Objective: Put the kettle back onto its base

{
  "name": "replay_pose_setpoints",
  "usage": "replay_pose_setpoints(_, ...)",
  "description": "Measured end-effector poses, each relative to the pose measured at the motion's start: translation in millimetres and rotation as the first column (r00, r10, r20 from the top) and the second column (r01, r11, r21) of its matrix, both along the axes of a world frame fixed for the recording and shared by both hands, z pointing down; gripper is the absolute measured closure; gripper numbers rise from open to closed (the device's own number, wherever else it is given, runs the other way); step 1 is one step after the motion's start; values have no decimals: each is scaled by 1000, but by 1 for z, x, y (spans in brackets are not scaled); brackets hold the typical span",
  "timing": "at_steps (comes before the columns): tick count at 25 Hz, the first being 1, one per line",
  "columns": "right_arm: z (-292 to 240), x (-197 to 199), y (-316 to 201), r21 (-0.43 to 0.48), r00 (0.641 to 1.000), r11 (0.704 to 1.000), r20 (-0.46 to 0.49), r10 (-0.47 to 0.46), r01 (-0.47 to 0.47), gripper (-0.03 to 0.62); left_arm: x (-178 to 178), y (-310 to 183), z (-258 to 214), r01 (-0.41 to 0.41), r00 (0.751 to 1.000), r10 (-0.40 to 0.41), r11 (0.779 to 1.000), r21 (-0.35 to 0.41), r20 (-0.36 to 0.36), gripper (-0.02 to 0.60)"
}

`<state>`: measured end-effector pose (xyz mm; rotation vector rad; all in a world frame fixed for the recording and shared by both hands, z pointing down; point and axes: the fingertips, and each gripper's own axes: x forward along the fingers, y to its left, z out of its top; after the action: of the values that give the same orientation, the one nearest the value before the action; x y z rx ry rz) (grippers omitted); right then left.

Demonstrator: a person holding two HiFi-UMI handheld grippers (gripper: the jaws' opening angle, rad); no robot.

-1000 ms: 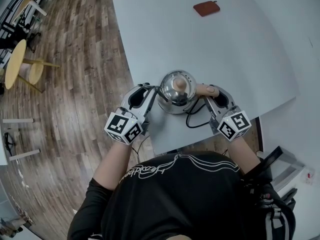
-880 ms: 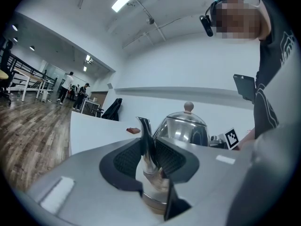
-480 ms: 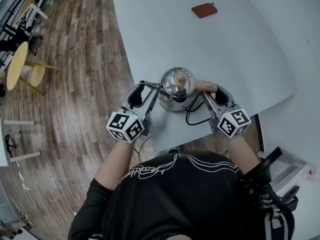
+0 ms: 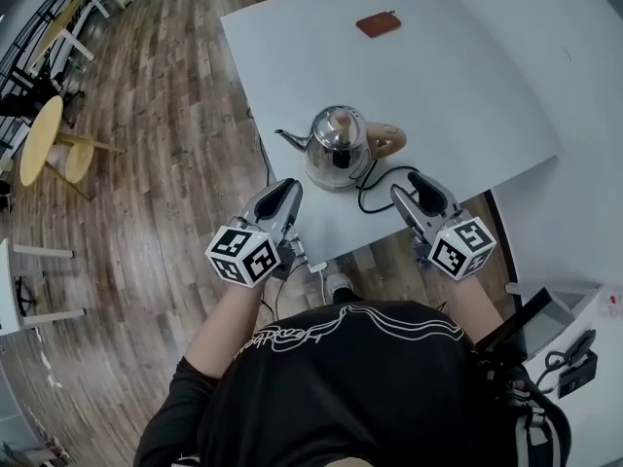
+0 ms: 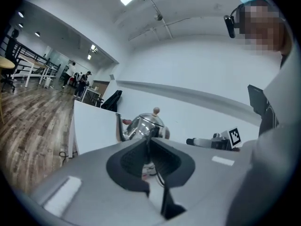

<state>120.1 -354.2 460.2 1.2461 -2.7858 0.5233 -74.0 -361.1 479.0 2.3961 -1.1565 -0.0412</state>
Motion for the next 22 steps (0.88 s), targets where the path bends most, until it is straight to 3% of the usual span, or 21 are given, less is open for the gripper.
replay_pose_setpoints(1,-10,-9,18,4,999,999,5,-33,33,384,4,15,-8,-28,1000,28,1000,5,8,575)
replay_pose_setpoints(3,-28,-26,56,24,996,996,12,-90,90,415,13,50,-26,-98,995,98,995,22,23,575)
replay_pose_setpoints(5,-48,-43,93,57,991,990,15,-133,131,549,21,88,-45,-166,985,164,985,47,45,575)
replay_pose_setpoints(6,-57,-51,112,70,988,986,22,-153,151,580,24,107,-55,-193,980,190,980,56,55,575)
replay_pose_setpoints(14,-80,-95,236,16,968,969,51,-246,245,588,39,238,-97,-324,943,316,943,72,109,577)
replay_pose_setpoints(22,-60,-114,298,-71,960,958,-9,-280,278,588,37,296,-95,-372,922,362,926,58,140,577)
